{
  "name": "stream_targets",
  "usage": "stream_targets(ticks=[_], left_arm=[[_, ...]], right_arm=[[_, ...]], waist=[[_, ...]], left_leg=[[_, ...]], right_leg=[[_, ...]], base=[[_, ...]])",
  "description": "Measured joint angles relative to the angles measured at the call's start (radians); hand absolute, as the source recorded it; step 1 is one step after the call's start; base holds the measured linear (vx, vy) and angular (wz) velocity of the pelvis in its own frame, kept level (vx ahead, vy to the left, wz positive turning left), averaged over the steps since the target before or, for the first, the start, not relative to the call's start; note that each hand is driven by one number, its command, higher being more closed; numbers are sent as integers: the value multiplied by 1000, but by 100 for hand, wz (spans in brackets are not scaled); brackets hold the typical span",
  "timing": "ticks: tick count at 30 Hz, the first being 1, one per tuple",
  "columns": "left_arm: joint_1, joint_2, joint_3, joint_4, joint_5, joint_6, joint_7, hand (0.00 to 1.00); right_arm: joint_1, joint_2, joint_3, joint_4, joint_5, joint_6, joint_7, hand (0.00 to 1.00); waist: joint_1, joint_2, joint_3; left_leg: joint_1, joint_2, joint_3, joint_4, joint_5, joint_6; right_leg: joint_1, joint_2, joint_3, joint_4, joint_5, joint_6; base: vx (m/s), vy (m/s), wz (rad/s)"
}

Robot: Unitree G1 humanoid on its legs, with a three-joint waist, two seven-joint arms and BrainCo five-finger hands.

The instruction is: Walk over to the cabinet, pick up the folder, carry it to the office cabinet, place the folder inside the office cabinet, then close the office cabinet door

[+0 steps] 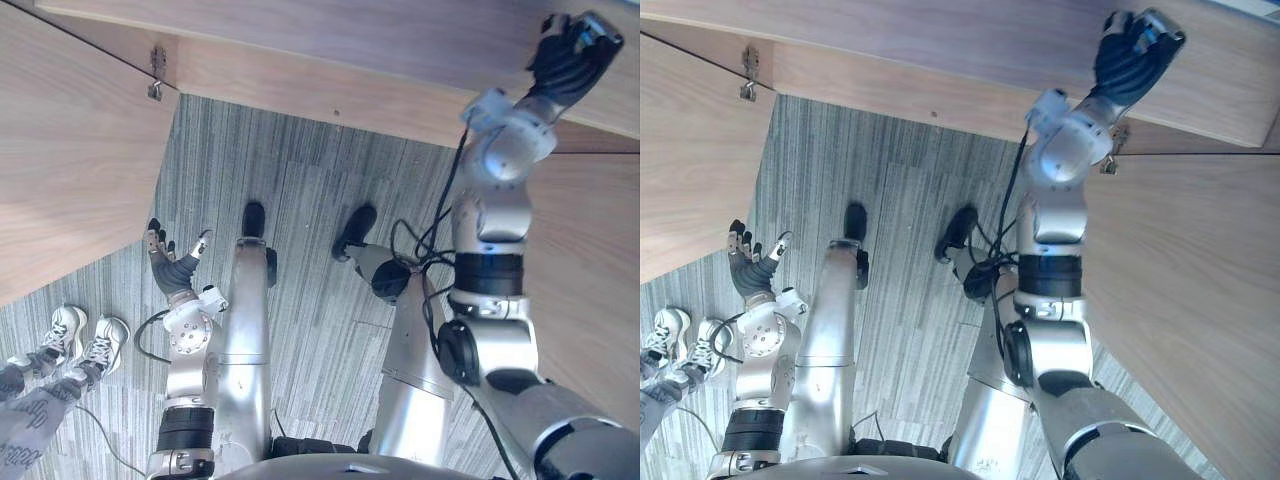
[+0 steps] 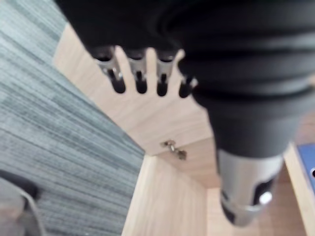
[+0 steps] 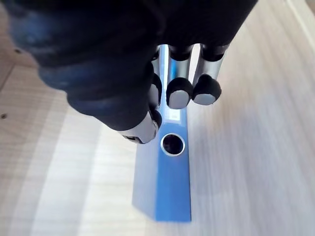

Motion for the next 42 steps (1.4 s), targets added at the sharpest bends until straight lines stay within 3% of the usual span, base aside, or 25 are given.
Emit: stream_targets(ticks=[6,11,15,17,23,31,32,36,42], left_arm=[[2,-5,-7,8,40,27,-42,0],[50,-8,-22,55,41,32,-68,0],[137,2,-37,76,61,32,-98,0],[168,25,-41,125,62,32,-118,0],[193,74,-62,244,61,30,-187,0],[185,114,-78,490,60,35,-246,0],[180,122,-75,523,60,40,-248,0],[183,139,-60,597,60,48,-261,0],[187,138,-11,710,60,62,-262,0]], right_arm=[[282,53,183,-109,-194,0,127,100],[565,77,314,-146,-305,-13,238,100],[764,82,355,-142,-378,-68,330,100],[819,83,353,-41,-410,-89,375,100],[903,91,305,240,-426,-91,454,100],[896,109,136,613,-407,-68,458,100],[893,110,114,662,-396,-64,457,0],[884,108,26,777,-360,-46,455,0],[885,110,-62,878,-277,-27,454,0]], waist=[[-9,-3,-2],[-27,-33,-76],[-40,-52,-141],[-54,-63,-170],[-71,-66,-230],[-108,-66,-311],[-113,-65,-319],[-123,-58,-334],[-139,-45,-366]], left_leg=[[125,16,16,-11,-30,3],[276,30,48,-84,-43,11],[422,32,76,-154,-54,25],[526,32,96,-201,-59,32],[745,21,136,-321,-54,43],[978,10,187,-553,12,37],[1013,8,199,-602,33,38],[1125,-4,231,-742,88,36],[1214,-16,268,-826,107,35]], right_leg=[[130,11,-1,-37,0,1],[284,25,-3,-134,12,19],[430,35,-1,-223,21,34],[529,39,1,-276,29,45],[733,43,7,-395,67,53],[931,79,36,-620,149,72],[961,87,39,-668,173,74],[1058,113,66,-820,248,75],[1155,129,103,-955,311,89]], base=[[2,39,-6],[26,56,-6],[83,58,-2],[103,60,-3],[135,75,-1],[86,20,-11],[54,-13,-17],[40,-18,-20],[0,24,-19]])
